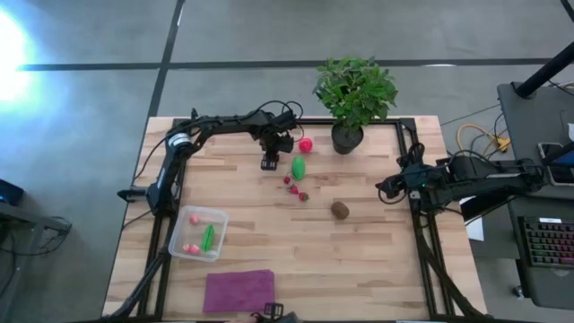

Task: Pick and placing Produce into tupperware
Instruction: Put the top red cherry into the transparent container

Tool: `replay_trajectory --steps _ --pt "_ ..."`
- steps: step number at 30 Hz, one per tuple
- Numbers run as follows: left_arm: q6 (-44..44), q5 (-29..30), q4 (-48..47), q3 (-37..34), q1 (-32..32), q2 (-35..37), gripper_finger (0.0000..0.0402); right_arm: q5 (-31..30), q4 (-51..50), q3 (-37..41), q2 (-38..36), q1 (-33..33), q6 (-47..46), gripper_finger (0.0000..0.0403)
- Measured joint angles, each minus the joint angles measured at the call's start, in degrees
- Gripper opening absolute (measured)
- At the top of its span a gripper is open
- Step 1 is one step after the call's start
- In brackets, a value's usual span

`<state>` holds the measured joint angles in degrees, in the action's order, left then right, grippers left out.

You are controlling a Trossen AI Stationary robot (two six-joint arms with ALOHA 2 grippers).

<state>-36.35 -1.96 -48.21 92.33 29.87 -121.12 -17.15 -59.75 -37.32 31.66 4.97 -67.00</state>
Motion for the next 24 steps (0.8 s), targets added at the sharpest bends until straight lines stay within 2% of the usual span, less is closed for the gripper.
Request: replay_trajectory --steps 9,18,24 --pt "0.08 0.04 -0.04 -0.07 -0.02 0.00 0.0139 0.00 -0.02 0.00 0.00 0.00 0.13 0.0325" --pt "0.19 0.02 -0.26 -0.07 -0.02 0.06 0.0089 -0.02 -0.01 0.00 0.00 0.00 -0.04 0.0325" --pt "2.76 0.03 -0.22 -0.07 -0.10 0.07 0.0083 -0.45 0.00 0.06 0.00 -0.02 -0.05 0.0325"
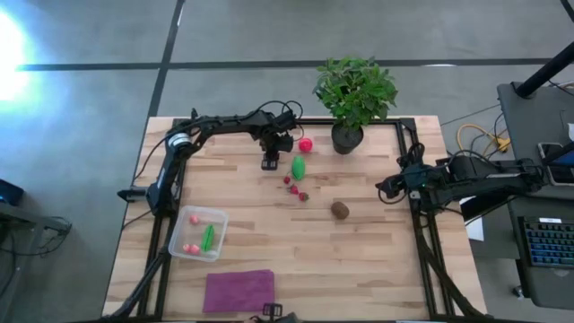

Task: Pick and placing Produce into tupperware
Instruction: Put the top red cherry into the transparent container

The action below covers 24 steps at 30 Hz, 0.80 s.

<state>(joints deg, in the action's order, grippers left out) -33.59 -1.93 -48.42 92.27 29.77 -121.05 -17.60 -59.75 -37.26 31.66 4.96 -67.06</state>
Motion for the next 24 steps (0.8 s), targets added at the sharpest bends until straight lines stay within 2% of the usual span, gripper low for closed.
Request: replay_trajectory --steps 13,18,24 --pt "1.15 0.12 -0.07 0.39 -2.51 1.21 0.0082 -0.20 0.00 0.01 -0.02 -0.01 0.60 0.0325" --pt "7.94 0.39 -3.85 0.35 -2.82 3.73 0.0082 1.06 0.00 0.01 0.00 0.01 0.51 0.0325" --pt "17.69 0.47 -8.57 -0.32 -5.57 13.21 0.0082 1.14 0.00 0.01 -0.02 -0.01 1.66 0.0325"
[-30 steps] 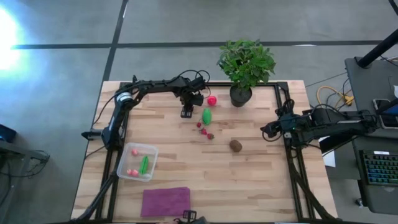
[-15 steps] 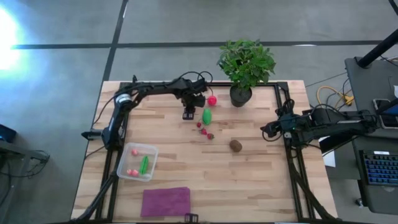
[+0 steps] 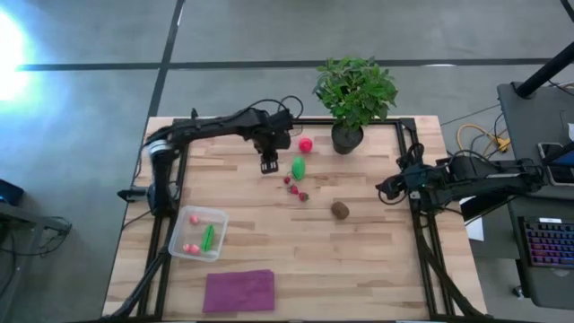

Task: Pick and placing Produce into tupperware
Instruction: Put the top red cherry into the transparent container

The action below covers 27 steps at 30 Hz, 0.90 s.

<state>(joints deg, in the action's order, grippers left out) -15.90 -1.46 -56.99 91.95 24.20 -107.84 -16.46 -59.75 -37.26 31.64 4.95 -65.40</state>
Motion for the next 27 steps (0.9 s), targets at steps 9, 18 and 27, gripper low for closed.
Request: replay_trajectory --steps 9,18,27 --pt "26.16 8.57 -2.98 -5.94 -10.16 21.55 0.0082 0.19 0.39 0.00 0.00 0.02 0.97 0.0325" --pt "67.36 12.26 -16.63 -18.97 -26.65 35.05 0.0082 0.41 0.49 0.00 0.01 0.01 3.96 0.0325" --pt "94.14 3.15 -24.59 -30.31 -39.67 36.75 0.0082 0.64 0.48 0.02 0.00 0.02 5.51 0.0325"
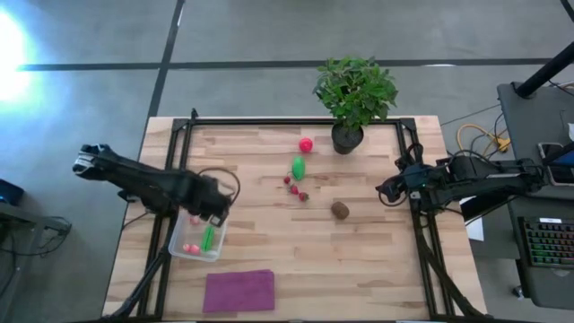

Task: Pick and placing Produce into tupperware
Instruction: Put the top red cherry into the transparent container, then put the red cherry into the transparent container

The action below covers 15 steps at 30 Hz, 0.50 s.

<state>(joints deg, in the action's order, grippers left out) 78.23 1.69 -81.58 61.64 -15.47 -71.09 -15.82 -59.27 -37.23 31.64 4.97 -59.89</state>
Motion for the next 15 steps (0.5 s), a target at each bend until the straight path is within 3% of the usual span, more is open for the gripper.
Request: replay_trajectory --steps 4,8,15 --pt "6.32 -3.39 0.78 -5.11 -2.15 -0.02 0.0082 0.80 0.00 0.00 0.00 0.00 0.58 0.0325" --pt "7.00 -3.56 4.62 -7.78 -2.76 -0.02 0.0092 1.04 0.00 0.00 0.00 -0.02 0.84 0.0325" --pt "11.81 -7.88 6.05 -10.33 -2.74 0.00 0.0174 1.30 -0.04 0.01 0.02 0.00 0.99 0.0325"
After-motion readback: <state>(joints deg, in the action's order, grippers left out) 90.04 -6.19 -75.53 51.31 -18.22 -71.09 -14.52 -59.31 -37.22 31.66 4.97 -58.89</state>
